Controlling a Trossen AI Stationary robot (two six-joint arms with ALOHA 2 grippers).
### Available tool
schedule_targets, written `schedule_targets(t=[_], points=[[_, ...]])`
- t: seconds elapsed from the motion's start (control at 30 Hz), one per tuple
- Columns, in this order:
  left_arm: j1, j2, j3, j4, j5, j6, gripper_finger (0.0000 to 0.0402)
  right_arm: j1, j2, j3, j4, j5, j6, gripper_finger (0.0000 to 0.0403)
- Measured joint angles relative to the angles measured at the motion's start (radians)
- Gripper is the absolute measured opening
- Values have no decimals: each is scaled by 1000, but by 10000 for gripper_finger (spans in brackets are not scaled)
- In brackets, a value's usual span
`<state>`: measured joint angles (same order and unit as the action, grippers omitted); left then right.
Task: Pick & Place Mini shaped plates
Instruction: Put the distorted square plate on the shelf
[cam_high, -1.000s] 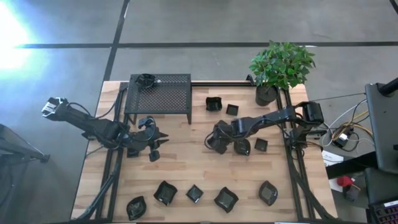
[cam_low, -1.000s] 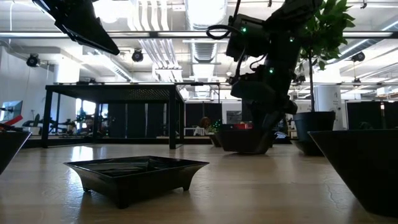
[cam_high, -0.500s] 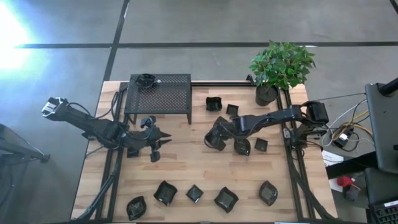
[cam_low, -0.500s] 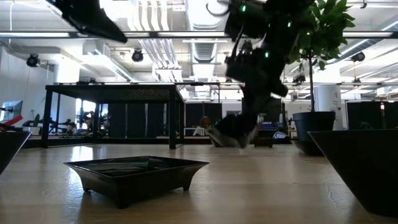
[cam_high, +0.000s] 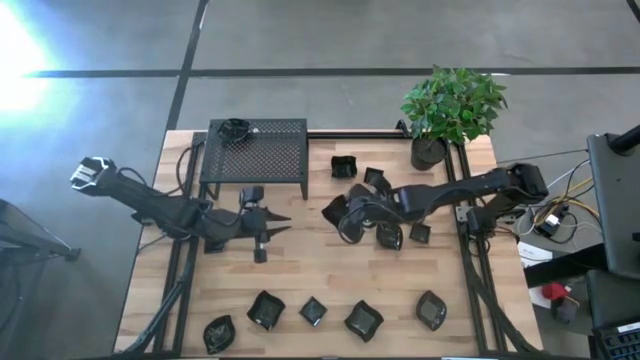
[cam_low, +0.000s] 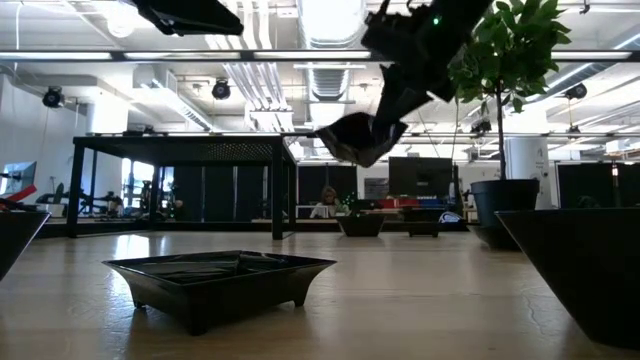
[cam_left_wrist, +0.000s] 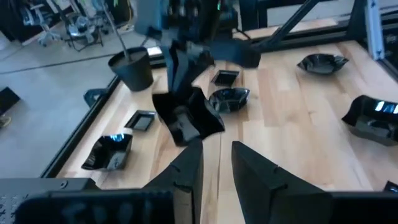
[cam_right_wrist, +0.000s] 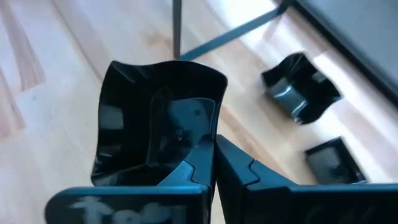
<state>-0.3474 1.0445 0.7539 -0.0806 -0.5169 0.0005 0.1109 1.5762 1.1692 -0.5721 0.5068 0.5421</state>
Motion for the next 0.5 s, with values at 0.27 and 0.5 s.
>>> schedule_targets(t=[0.27,0.5], points=[[37,122,73,48,-96,5,78,17,-5,56,1,40,-69,8],[82,250,188,67,-157,6,78,23,-5,84,1,100,-114,8]])
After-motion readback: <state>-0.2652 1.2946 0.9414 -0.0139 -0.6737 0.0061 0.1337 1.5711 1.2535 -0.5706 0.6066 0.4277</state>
